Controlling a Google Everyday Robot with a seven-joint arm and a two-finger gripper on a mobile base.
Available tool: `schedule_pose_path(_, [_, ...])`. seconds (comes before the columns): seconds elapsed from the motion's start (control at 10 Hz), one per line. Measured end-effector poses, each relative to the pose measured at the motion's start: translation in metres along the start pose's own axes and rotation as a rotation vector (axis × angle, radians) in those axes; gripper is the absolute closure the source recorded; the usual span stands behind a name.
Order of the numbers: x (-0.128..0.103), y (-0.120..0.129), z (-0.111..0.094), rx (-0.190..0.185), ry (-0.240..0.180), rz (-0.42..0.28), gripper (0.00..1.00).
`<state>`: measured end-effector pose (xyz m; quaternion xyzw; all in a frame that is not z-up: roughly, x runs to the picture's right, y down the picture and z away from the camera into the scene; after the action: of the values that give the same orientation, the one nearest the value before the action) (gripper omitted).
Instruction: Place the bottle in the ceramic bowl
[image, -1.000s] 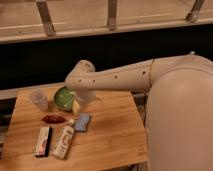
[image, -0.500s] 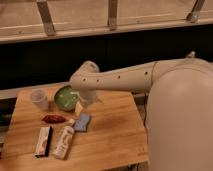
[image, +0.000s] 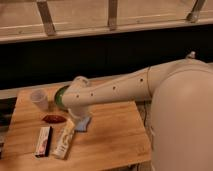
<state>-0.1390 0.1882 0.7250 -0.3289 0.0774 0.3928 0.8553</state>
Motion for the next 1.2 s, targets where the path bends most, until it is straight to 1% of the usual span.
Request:
schedule_pose_path(0.2, [0.011, 0.042, 0.007, -0.06, -0.007, -0.045, 0.2])
schedule_pose_path(0.3, [0.009, 0.057, 0.008, -0.074, -0.013, -0.064, 0.2])
schedule_pose_path(0.4, [0.004, 0.073, 0.01, -0.092, -0.016, -0.079, 0.2])
schedule_pose_path(0.5, [-0.008, 0.086, 0.014, -0.107, -0.02, -0.088, 0.2])
schedule_pose_path(0.7, [-0.025, 0.098, 0.024, -0.116, -0.018, -0.08, 0.2])
schedule_pose_path(0.8, [-0.037, 0.097, 0.041, -0.082, -0.009, -0.03, 0.2])
schedule_pose_path(0.9, [-0.038, 0.089, 0.047, -0.064, -0.004, 0.008, 0.2])
schedule_pose_path(1.0, [-0.036, 0.073, 0.053, -0.035, 0.005, 0.056, 0.2])
schedule_pose_path(1.1, [-0.034, 0.063, 0.061, 0.007, 0.017, 0.097, 0.2])
schedule_pose_path(1.2, [-0.034, 0.059, 0.066, 0.039, 0.022, 0.117, 0.2])
